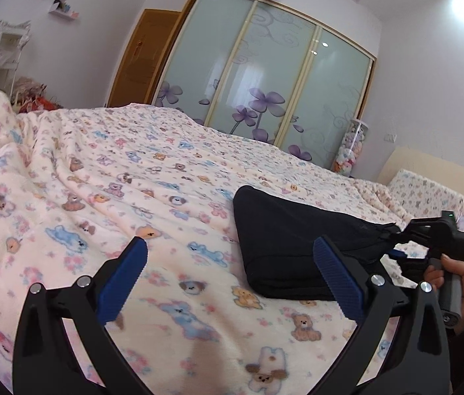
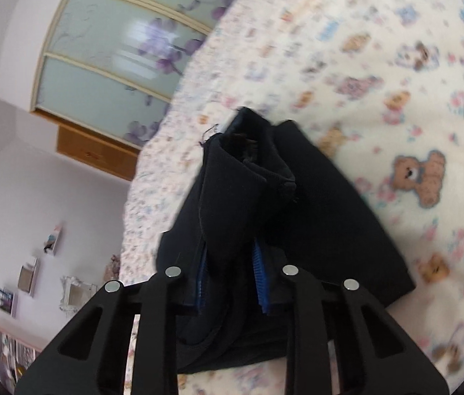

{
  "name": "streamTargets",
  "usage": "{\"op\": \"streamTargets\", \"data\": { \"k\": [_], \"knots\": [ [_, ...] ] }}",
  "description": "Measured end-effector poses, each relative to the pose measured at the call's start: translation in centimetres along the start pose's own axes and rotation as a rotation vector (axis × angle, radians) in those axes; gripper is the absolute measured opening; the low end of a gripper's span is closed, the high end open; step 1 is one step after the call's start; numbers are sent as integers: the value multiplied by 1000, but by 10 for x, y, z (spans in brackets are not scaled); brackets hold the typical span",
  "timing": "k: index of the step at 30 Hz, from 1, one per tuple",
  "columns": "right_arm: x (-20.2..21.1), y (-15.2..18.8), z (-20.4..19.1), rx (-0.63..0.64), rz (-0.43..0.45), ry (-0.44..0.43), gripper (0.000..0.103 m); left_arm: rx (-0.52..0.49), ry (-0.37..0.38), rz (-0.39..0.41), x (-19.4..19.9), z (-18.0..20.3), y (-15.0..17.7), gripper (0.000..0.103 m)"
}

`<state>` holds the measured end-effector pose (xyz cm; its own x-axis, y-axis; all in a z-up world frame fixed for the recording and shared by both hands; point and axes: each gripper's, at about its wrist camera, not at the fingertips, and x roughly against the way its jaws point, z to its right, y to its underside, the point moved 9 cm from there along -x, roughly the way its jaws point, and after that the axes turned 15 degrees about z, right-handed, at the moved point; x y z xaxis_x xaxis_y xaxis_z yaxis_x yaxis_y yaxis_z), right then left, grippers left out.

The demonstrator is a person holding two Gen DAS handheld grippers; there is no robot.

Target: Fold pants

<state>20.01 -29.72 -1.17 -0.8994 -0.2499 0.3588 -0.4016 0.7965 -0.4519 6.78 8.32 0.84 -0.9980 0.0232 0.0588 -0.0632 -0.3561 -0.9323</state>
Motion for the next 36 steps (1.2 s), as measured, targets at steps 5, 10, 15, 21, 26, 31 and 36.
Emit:
{"op": "streamTargets", "data": {
  "k": [5, 10, 15, 21, 26, 31, 36],
  "knots": [
    [24, 16, -13, 26, 2, -32, 16, 44, -15, 2, 3, -10, -2, 101],
    [29, 33, 17, 95, 19, 40, 14, 47, -16, 4, 3, -10, -3, 101],
    [26, 35, 44, 11, -65, 67, 42, 22, -7, -6, 3, -6, 0, 101],
    [39, 9, 45, 7, 20, 91, 63, 4, -1, -17, 1, -1, 4, 101],
    [13, 2, 45, 93, 28, 132, 60, -22, -2, -26, 0, 3, 9, 101],
    [11, 8, 51, 124, 13, 109, 33, -22, -14, -31, -1, 0, 10, 101],
    [29, 10, 49, 156, 43, 83, 23, 22, -26, -28, -1, -7, 9, 101]
  ]
}}
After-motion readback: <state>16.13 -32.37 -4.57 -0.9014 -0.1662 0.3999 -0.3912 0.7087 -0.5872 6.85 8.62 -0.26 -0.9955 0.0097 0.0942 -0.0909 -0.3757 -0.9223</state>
